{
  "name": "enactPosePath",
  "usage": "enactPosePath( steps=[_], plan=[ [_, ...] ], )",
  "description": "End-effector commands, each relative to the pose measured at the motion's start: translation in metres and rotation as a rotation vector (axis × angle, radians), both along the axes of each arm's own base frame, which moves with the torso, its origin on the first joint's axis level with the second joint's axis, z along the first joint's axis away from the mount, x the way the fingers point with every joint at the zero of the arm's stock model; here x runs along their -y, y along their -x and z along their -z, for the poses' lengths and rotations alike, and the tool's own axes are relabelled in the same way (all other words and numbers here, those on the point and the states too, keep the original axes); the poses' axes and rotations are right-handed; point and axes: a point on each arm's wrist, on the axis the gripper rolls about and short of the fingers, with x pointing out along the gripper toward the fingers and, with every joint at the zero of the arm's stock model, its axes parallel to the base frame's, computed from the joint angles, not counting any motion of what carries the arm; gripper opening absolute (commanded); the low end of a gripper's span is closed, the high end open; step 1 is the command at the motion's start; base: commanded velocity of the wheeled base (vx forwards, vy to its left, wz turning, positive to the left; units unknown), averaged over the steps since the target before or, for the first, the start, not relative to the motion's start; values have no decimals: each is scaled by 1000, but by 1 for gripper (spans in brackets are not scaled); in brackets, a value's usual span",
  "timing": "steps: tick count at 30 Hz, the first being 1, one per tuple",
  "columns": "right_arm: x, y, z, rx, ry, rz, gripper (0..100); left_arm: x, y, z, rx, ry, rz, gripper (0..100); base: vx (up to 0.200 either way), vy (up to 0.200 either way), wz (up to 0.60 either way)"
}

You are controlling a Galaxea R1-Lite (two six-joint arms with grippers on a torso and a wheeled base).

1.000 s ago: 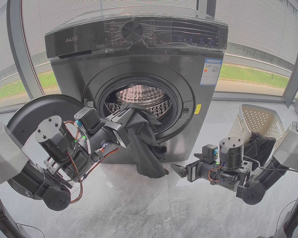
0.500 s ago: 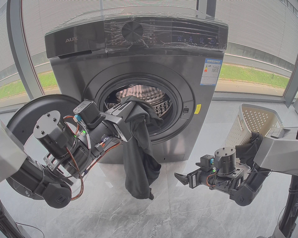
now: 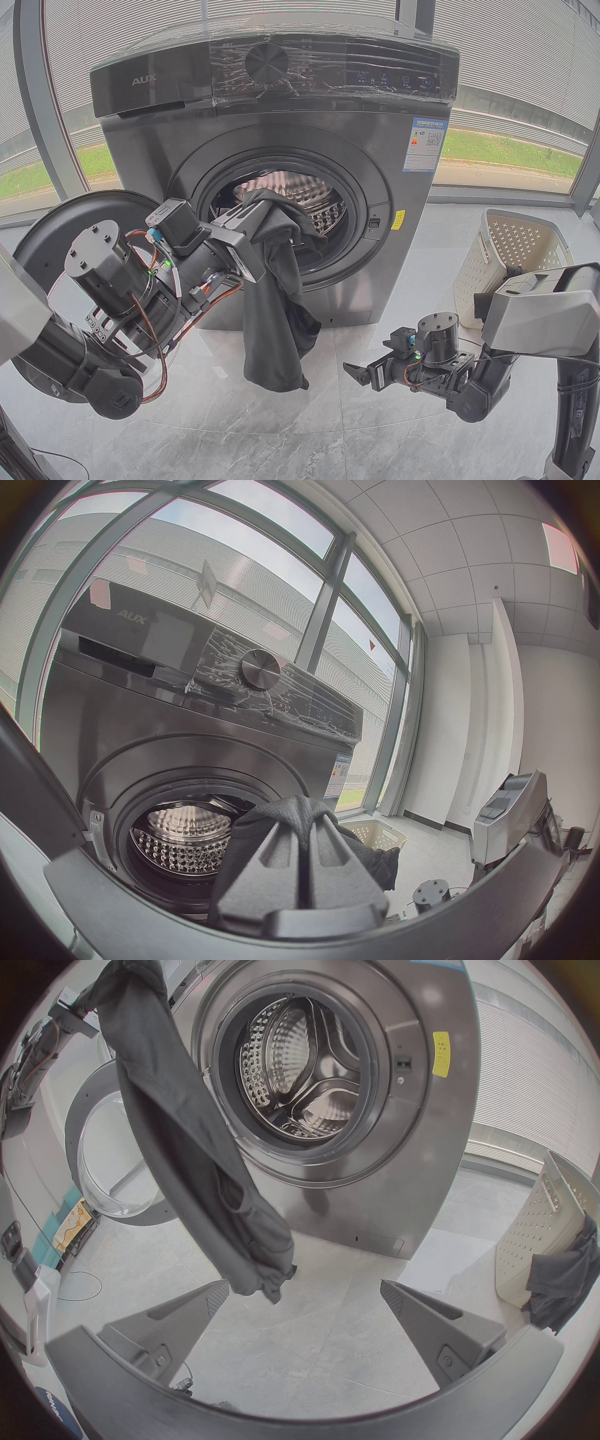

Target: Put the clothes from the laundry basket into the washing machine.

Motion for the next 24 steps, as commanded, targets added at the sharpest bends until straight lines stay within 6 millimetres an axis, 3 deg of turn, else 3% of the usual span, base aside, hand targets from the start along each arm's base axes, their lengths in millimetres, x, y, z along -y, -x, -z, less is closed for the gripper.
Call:
enactPosePath(
  steps=[1, 12, 19, 24],
  plan=[
    [-6, -12, 20, -15, 5, -3, 100, 0, 1, -2, 7, 5, 2, 0, 0, 0, 0],
    [-19, -38, 32, 29, -26, -5, 100, 0, 1, -2, 7, 4, 3, 0, 0, 0, 0],
    [-37, -61, 40, 86, -68, -29, 100, -1, 2, -1, 6, 3, 3, 0, 0, 0, 0],
    [-50, -61, 38, 110, -102, -74, 100, -1, 2, -1, 2, 3, 3, 0, 0, 0, 0]
  ],
)
